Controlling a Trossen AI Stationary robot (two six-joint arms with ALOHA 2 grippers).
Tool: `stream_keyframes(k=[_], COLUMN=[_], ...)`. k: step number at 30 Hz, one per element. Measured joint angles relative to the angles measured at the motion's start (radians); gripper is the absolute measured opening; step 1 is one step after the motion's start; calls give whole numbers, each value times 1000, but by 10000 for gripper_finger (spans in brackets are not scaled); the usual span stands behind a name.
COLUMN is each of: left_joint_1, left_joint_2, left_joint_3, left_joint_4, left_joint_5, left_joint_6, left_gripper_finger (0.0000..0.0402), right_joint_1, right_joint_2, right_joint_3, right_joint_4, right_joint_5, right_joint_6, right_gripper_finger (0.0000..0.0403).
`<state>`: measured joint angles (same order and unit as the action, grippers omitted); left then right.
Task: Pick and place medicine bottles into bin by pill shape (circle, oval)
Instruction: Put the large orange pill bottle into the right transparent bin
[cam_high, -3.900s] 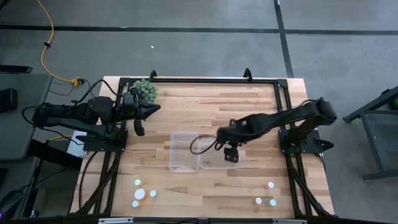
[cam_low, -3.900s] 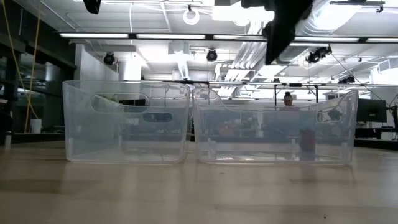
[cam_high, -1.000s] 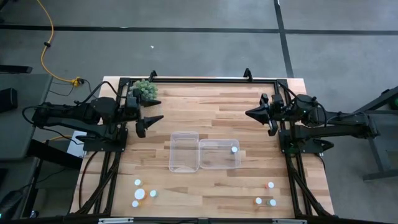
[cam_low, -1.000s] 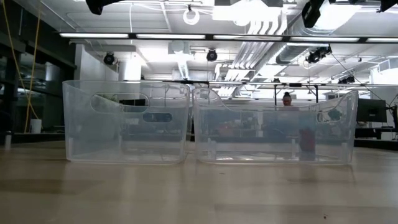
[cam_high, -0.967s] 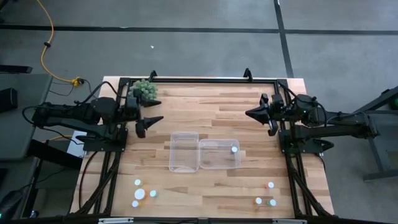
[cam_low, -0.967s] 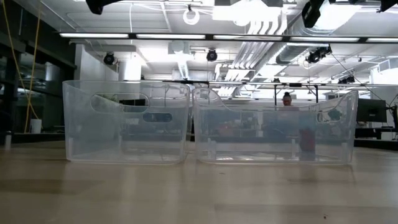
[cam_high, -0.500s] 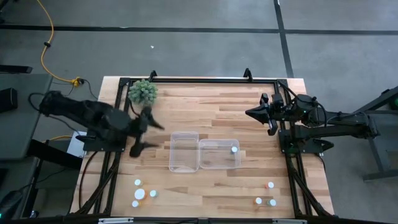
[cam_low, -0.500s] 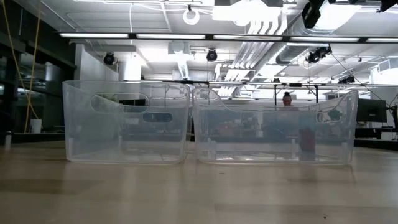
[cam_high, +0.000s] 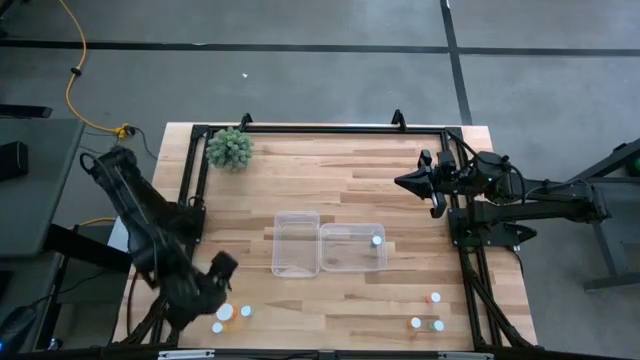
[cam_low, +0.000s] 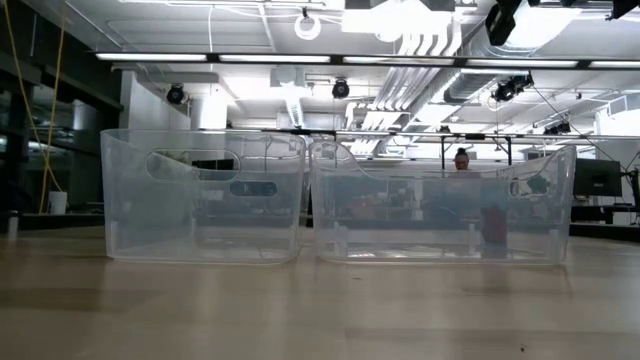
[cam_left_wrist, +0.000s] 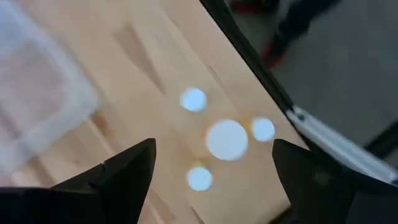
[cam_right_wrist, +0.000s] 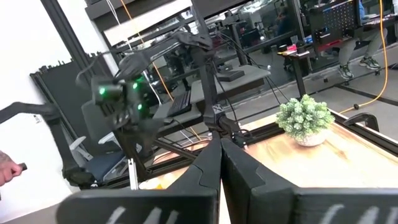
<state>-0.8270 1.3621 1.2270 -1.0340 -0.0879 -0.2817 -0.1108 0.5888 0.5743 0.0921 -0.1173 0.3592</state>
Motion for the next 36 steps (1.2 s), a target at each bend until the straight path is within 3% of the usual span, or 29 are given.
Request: stream_keyframes(k=[6,14,28,36], left_joint_1=[-81,-92,-75,-53], left_joint_2=[139,248,280,279], left_joint_3=[0,-2,-4,-71], left_joint_4=[1,3,7,33], left_joint_5=[-16,-26,-2,50], left_joint_6=[95,117,219,259], left_gripper_finger=[310,310,310,310], right_joint_1=[0,0,0,0], right_joint_2=[0,0,0,0], right_joint_3=[0,0,0,0], right_joint_4=[-26,-44,-48,-51], right_joint_5=[0,-1,-6,-5], right_joint_6=[-1,-1,-1,-4], right_gripper_finger=[0,0,0,0])
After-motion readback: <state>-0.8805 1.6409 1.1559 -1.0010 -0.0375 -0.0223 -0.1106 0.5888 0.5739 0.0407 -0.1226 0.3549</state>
